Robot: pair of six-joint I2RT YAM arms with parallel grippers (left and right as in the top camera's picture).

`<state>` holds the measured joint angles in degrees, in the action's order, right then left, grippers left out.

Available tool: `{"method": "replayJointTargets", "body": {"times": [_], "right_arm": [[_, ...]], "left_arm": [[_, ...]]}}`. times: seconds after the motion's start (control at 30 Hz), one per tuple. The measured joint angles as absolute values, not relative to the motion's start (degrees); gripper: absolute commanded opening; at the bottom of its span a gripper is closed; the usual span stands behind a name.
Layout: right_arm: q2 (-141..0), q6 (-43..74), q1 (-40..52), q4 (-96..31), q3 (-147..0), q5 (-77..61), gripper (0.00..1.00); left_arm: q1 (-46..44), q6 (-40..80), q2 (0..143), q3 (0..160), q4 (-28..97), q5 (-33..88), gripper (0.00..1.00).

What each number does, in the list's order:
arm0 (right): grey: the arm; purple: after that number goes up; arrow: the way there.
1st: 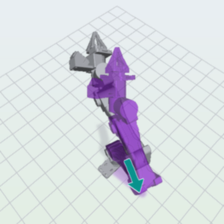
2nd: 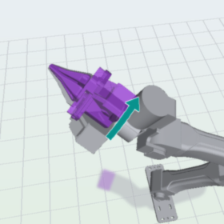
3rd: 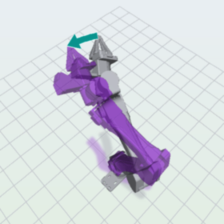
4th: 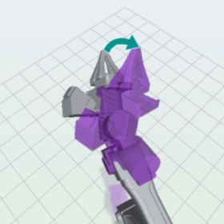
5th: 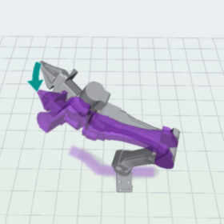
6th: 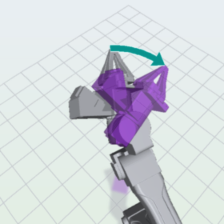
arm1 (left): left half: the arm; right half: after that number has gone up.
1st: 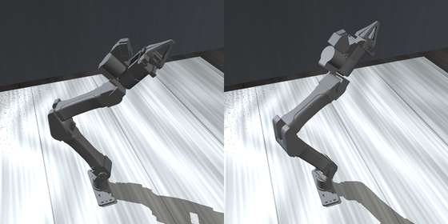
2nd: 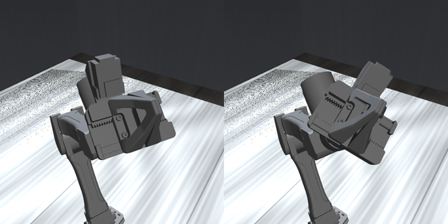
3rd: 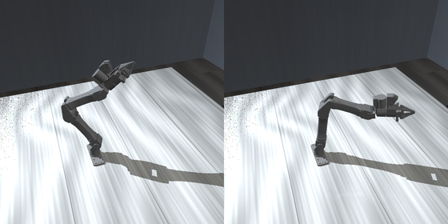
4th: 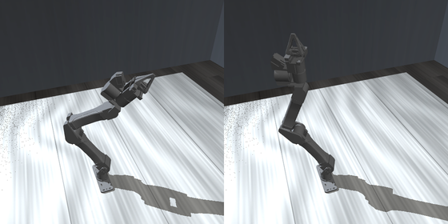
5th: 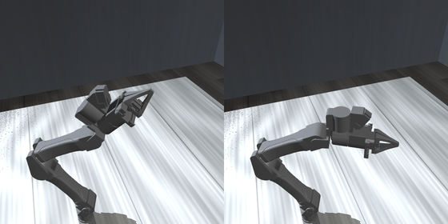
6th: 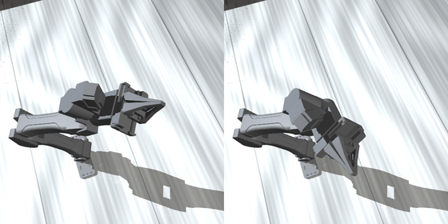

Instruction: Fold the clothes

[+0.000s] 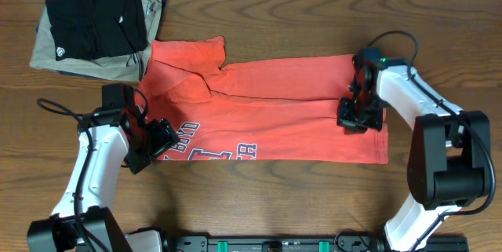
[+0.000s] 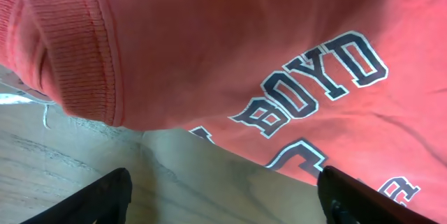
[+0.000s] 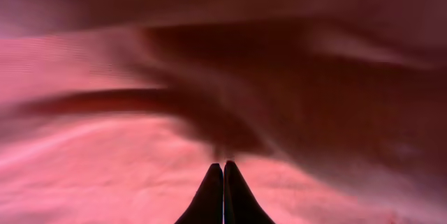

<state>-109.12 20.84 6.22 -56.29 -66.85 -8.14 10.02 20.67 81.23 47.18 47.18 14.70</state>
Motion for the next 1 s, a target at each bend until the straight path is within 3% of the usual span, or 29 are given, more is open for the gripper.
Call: {"method": "replayJointTargets", "body": {"times": [0.33,0.8,1.0], "right_arm": [[-106.9,23.5,-0.4,-51.9,-61.6,-11.9,0.01],[-108.0,23.7,-19.8,-61.8,-62.2,-4.7,0.01],[-109.0,22.3,-24.5,-69.6,-72.1,-2.6,0.01]], "left_arm": [[10.0,20.7,78.3,47.2,47.6,14.9,0.96],[10.0,20.7,66.8,47.2,46.5,17.6,0.96],[9.8,20.7,61.4,47.4,38.5,22.1,0.96]]}}
